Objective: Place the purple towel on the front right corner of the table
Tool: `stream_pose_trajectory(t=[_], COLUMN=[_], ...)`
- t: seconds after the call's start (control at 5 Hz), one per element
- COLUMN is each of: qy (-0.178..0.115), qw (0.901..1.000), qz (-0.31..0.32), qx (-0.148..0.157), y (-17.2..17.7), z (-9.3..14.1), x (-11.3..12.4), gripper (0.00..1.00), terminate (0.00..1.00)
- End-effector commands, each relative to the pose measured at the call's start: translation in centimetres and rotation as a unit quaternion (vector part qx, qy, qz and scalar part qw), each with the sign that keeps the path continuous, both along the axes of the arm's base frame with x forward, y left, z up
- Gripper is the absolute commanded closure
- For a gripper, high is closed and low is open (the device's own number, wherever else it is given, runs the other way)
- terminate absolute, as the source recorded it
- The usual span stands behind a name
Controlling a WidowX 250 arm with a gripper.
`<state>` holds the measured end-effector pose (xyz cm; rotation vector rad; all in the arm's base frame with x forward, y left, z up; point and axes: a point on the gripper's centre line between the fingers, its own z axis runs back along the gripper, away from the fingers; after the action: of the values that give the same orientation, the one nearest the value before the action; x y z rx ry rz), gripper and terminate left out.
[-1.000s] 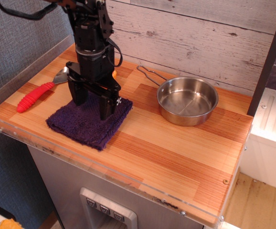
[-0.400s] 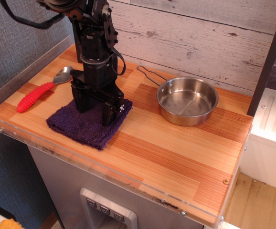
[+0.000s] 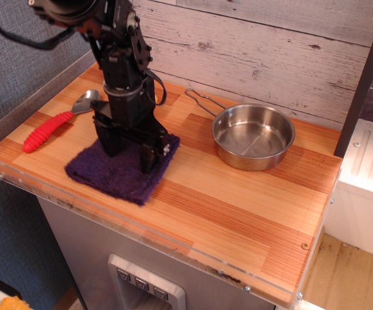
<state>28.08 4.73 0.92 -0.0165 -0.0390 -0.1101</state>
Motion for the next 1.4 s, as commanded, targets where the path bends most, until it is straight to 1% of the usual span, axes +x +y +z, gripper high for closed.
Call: stream_pose_trajectory(t=[0.0,0.2,0.4,0.6,0.8,1.0,1.2], qy=[0.002,0.003,-0.008,-0.023,-0.028,-0.038,-0.066], qw=[0.997,0.995,0.9962,0.9984,0.9994,0.9984,0.9961], qz=[-0.065,-0.091,-0.083,-0.046,0.0,0.028,0.022], qx=[-0.042,-0.041,-0.026,-0.024,-0.023,-0.03,-0.054], y=[-8.8,-12.6,-15.4,-16.4,-17.2,-16.4,-15.1], z=[-0.7,-1.0,-0.1,1.3,2.4,3.3,5.6], x=[0.2,0.3,-0.6,-1.5,-2.1,-1.3,0.8], gripper=[0.0,0.0,0.0,0.0,0.0,0.0,0.0], terminate=[0.0,0.0,0.0,0.0,0.0,0.0,0.0])
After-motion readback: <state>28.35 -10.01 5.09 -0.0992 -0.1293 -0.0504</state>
